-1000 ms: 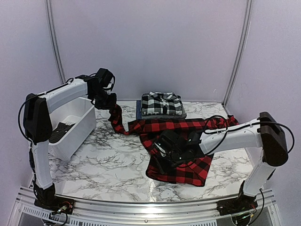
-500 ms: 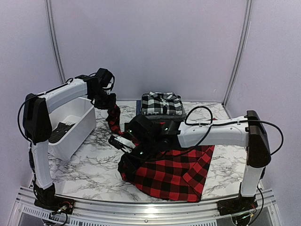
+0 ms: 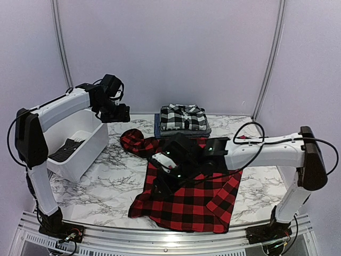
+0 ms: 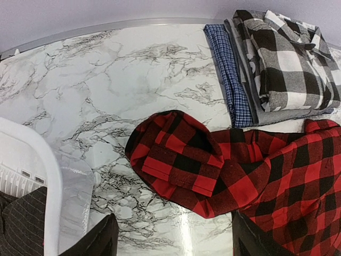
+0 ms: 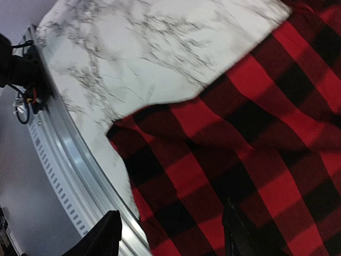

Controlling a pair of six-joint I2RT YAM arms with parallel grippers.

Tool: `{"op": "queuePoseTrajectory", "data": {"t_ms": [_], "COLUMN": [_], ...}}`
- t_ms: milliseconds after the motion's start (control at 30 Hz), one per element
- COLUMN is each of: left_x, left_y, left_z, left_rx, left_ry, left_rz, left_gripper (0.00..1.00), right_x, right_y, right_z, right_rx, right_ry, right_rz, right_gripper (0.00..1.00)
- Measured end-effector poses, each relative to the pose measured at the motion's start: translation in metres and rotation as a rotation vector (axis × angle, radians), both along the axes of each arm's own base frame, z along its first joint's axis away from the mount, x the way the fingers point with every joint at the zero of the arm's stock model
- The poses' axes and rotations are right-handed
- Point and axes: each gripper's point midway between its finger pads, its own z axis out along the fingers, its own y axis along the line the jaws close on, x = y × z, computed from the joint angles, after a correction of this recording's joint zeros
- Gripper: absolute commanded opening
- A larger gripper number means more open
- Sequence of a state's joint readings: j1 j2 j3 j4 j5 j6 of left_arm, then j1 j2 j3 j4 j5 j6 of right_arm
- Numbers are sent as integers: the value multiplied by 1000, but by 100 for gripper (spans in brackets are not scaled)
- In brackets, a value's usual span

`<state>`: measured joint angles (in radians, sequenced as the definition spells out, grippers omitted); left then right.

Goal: Fold and stack the long sleeve shirts
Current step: Flatten out the crumpled shirt at the center of the board.

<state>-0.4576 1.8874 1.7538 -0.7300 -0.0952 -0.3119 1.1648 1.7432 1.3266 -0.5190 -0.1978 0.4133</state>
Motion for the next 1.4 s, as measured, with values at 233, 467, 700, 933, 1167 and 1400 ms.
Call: {"op": "queuePoseTrajectory", "data": {"t_ms": [233, 467, 700, 933, 1167, 1400], "left_x": [-26, -79, -112, -129, -133, -136], "left_y": [-23, -96, -154, -169, -159, -143], "left_z": [21, -4, -37, -89, -128, -152], "left_rx": [-34, -107, -212, -216, -176, -124], "left_ry": [-33, 41, 128, 221, 270, 285], "left_rz": [-58, -216, -305, -301, -259, -219], "left_gripper": [77, 77, 78, 78, 78, 78], "right_x": [22, 9, 11, -4, -8, -4], "right_y": [-101, -169, -174, -170, -176, -184], "right_z": [-48, -90, -96, -102, -106, -107], "right_rx": [-202, -348, -335, -342, -378, -400], "right_ry": [-21, 5, 18, 27, 16, -8], "right_rz": [-323, -510, -593, -597, -644, -684], "right_gripper": [48, 43, 43, 42, 42, 31]}}
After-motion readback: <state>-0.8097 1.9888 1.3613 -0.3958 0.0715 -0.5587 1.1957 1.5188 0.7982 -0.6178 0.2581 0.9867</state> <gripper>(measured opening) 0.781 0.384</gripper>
